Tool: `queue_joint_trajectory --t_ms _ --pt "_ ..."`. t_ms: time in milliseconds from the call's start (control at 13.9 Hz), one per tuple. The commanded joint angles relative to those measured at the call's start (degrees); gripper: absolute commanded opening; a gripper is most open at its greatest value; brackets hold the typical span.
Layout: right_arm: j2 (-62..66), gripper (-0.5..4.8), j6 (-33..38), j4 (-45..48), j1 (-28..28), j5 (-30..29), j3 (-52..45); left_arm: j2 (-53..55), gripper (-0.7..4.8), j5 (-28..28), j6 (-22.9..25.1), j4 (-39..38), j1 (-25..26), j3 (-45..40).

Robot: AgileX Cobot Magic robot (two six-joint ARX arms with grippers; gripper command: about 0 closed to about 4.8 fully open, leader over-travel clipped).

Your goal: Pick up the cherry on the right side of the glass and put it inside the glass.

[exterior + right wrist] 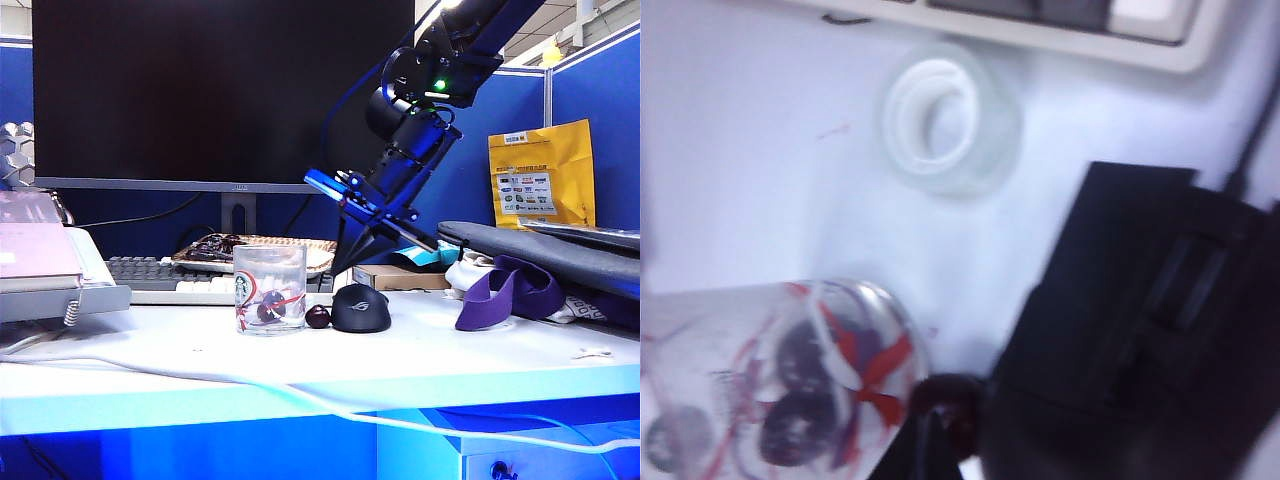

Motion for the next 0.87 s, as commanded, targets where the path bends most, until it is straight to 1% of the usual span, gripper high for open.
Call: queue_joint_trajectory --t_ms 72,144,216,433,577,722,794,866 --pt "-0.33 -0.05 -0.02 -1.20 0.00 0.33 0.35 -0.17 -0.05 0.20 0.24 -0.68 0.04 -0.02" --pt "-0.33 -0.05 -0.04 -1.40 0.00 -1.88 0.35 -0.17 -0.05 0.20 0.24 -0.68 0.04 -0.02" --pt "-0.33 -0.05 -0.04 -1.44 0.00 -2.27 0.35 -0.17 -0.05 0.20 0.24 -0.70 0.04 -0.02" --pt "-0.15 -0.05 -0.33 -3.34 0.00 -1.55 0.35 -0.17 -0.05 0.20 0.24 -0.68 0.04 -0.02" --pt "0.72 -0.05 -1.20 -5.77 0.00 0.00 0.35 -0.17 -0.05 0.20 0.24 -0.68 0.04 -0.02" --pt "1.46 -0.05 -3.50 -8.59 0.00 3.37 0.35 -0.17 -0.05 0.20 0.24 -0.68 0.04 -0.02" --pt "1.44 -0.05 -3.72 -9.33 0.00 8.63 0.35 -0.17 -0.05 0.20 0.24 -0.68 0.04 -0.02" --pt "1.44 -0.05 -3.72 -9.44 -0.13 10.36 0.61 -0.17 -0.05 0.20 0.24 -0.68 0.04 -0.02"
